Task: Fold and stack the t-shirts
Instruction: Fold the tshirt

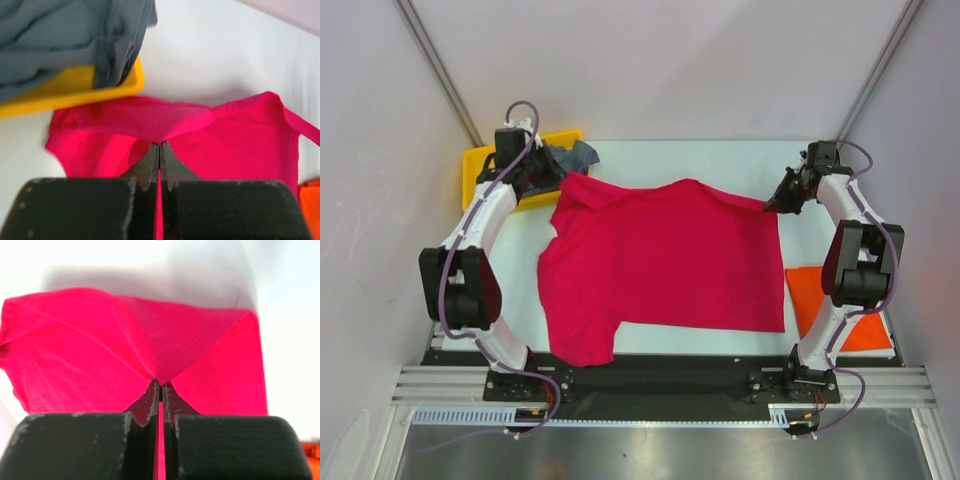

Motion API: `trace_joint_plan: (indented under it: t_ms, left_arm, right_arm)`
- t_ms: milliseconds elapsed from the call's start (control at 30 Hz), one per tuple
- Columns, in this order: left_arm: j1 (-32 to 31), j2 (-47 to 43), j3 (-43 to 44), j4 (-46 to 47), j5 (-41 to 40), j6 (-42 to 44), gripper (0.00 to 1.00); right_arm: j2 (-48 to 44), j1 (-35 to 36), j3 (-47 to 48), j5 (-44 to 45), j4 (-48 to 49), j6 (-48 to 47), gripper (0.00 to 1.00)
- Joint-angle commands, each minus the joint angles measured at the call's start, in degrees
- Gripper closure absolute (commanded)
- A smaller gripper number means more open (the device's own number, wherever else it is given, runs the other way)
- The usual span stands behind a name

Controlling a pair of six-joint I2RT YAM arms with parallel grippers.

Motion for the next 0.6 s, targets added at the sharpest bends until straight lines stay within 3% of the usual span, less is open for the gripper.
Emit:
trace_joint_plan:
  t_ms: [0, 267, 567]
  left_arm:
    - [0.5, -5.74, -4.14, -5.72, 2.32, -2.04, 1.0]
    - [1.47, -13.66, -11.72, -10.04, 4.34, -4.5, 1.0]
    - [3.49, -17.17, -16.73, -13.03, 5.92, -5.03, 1.0]
  right_arm:
    - [-1.42, 0.11, 1.92, -3.01, -5.82, -1.42, 1.0]
    - [-4.76, 1.77, -0.81, -5.21, -8.8, -1.5, 1.0]
    - [-8.36, 0.9, -4.24, 0.84, -11.97, -5.89, 1.0]
